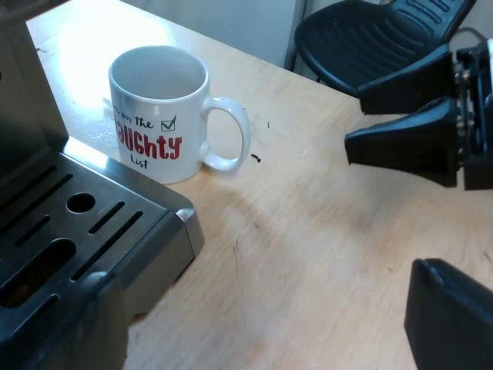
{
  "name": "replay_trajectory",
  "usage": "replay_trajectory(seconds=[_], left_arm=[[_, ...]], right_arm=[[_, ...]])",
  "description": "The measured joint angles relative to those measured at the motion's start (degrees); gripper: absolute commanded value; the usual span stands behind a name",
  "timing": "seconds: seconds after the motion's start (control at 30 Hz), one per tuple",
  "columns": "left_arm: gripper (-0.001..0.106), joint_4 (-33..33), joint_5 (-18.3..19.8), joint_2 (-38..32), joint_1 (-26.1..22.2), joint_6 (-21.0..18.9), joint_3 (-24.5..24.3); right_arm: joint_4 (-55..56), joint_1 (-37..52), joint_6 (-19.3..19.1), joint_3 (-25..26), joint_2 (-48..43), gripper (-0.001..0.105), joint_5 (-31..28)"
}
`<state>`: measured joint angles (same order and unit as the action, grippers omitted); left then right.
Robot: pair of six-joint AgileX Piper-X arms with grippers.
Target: Place mug into machine
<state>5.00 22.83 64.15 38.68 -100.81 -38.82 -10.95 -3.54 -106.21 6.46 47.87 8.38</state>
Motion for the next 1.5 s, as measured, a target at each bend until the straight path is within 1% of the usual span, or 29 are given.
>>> replay_trajectory(seconds=[0.13, 0.2, 0.33, 0.4, 0.6, 0.93, 1.2, 1.3, 1.5], left_arm=[[0.085, 0.00, 0.00, 0.00, 0.00, 0.00, 0.00], [0.085, 0.00, 0.00, 0.00, 0.00, 0.00, 0.00], [0.085, 0.00, 0.00, 0.00, 0.00, 0.00, 0.00], [0.085, 0.00, 0.00, 0.00, 0.00, 0.00, 0.00], [0.085, 0.00, 0.00, 0.00, 0.00, 0.00, 0.00], [0.085, 0.00, 0.00, 0.00, 0.00, 0.00, 0.00], [0.085, 0.00, 0.00, 0.00, 0.00, 0.00, 0.00], [0.085, 0.00, 0.00, 0.00, 0.00, 0.00, 0.00], [0.085, 0.00, 0.00, 0.00, 0.00, 0.00, 0.00]], right_arm=[[-4.85, 0.00, 0.00, 0.01, 4.80, 0.067, 0.00], [-9.04, 0.00, 0.00, 0.01, 8.15, 0.067, 0.00], [-12.90, 0.00, 0.00, 0.01, 10.86, 0.067, 0.00], [-17.44, 0.00, 0.00, 0.01, 15.30, 0.067, 0.00], [-24.04, 0.00, 0.00, 0.35, 21.78, 0.067, 0.00], [-30.07, 0.00, 0.16, 4.22, 31.16, 0.067, 0.00], [-30.96, 0.00, 0.16, 9.76, 38.74, 0.067, 0.00], [-31.32, 0.00, 0.16, 10.95, 40.61, 0.067, -0.99], [-31.78, 0.00, 0.16, 12.04, 42.06, 0.067, -1.10]])
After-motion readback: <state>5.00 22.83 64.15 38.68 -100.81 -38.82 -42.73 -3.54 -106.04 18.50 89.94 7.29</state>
